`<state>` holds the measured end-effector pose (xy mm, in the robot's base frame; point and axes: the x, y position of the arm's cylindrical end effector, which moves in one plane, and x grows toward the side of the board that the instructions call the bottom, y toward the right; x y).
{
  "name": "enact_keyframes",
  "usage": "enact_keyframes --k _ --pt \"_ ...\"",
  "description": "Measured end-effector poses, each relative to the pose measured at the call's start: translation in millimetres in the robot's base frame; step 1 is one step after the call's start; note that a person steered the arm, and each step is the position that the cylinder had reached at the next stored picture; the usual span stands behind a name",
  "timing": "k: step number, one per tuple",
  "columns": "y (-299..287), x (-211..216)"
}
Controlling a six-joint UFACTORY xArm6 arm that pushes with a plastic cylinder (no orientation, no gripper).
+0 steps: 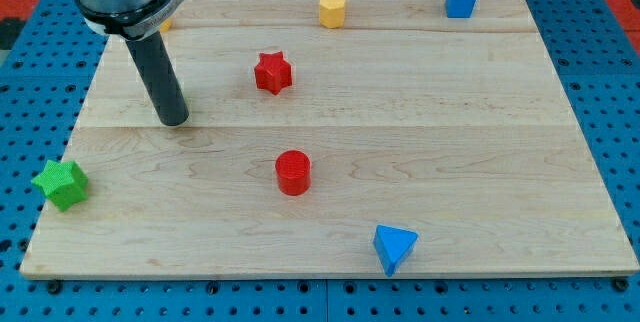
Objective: Push the green star right top diagonal to the red circle
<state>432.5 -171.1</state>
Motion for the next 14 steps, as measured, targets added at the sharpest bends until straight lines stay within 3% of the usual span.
enact_keyframes --k 2,3,4,5,6,7,9,10,11,12,13,14 --pt "1 -27" --pt "26 -9" --pt "-68 -8" --pt "-121 -36" --pt "-90 -127" --pt "8 -99" --pt "-49 -46" --pt "-103 -76" --pt "-134 -54" --pt "-132 51" --pt "-132 102" --pt "-82 103"
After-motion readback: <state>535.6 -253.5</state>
